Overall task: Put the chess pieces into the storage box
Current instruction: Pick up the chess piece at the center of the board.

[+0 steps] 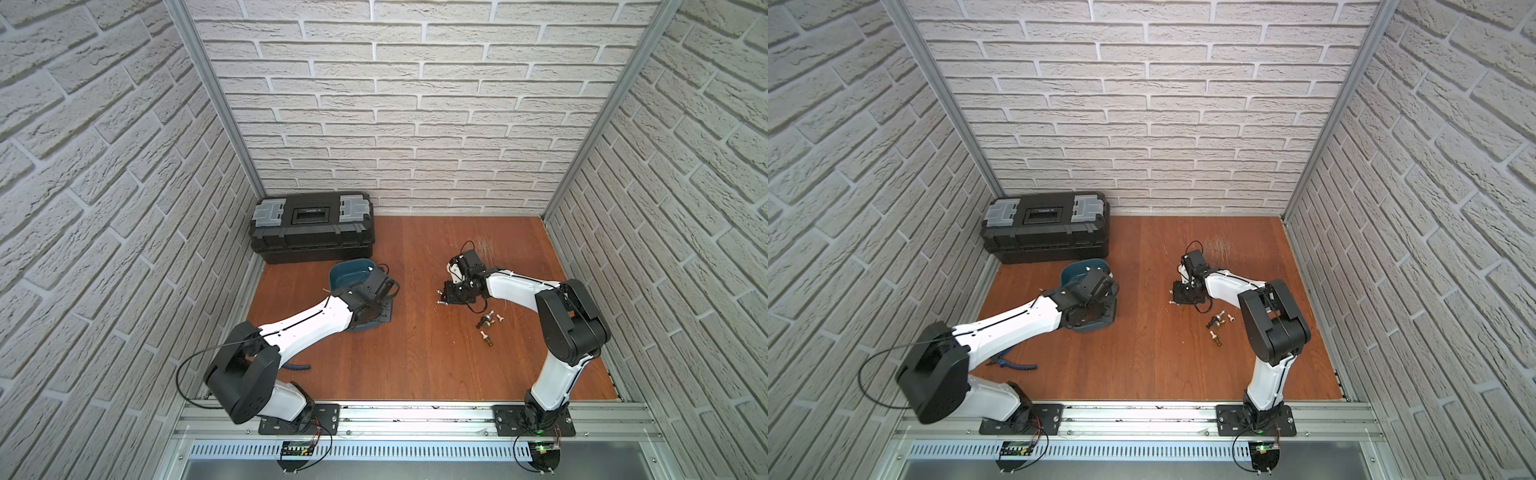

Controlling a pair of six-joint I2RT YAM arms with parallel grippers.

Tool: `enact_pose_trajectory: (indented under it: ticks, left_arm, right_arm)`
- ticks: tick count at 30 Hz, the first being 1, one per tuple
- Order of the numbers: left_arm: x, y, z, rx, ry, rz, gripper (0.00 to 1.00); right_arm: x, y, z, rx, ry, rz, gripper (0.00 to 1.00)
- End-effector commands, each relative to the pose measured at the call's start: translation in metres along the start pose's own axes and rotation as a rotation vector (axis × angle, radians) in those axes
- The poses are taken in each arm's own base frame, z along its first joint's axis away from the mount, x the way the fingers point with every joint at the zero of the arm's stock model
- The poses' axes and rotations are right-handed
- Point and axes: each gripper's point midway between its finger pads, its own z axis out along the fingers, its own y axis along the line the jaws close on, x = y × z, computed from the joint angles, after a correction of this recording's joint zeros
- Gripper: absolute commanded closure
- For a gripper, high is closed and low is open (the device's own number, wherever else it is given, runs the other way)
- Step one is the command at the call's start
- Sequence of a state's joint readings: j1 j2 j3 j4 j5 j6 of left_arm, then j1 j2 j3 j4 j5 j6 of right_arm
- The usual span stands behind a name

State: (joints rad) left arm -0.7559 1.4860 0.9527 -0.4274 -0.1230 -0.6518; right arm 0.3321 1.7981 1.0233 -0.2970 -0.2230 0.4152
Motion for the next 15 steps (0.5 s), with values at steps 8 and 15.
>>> enact_pose_trajectory:
  ticks: [8, 15]
  left_arm:
    - [-0.033, -0.048, 0.009, 0.064, -0.084, 0.028, 0.67]
    - [-0.031, -0.04, -0.004, 0.047, -0.099, 0.016, 0.68]
  right_arm:
    - [-0.025, 0.038, -0.038, -0.189, -0.207, -0.019, 0.81]
    - [-0.031, 0.052, -0.05, -0.263, -0.256, -0.029, 0.8]
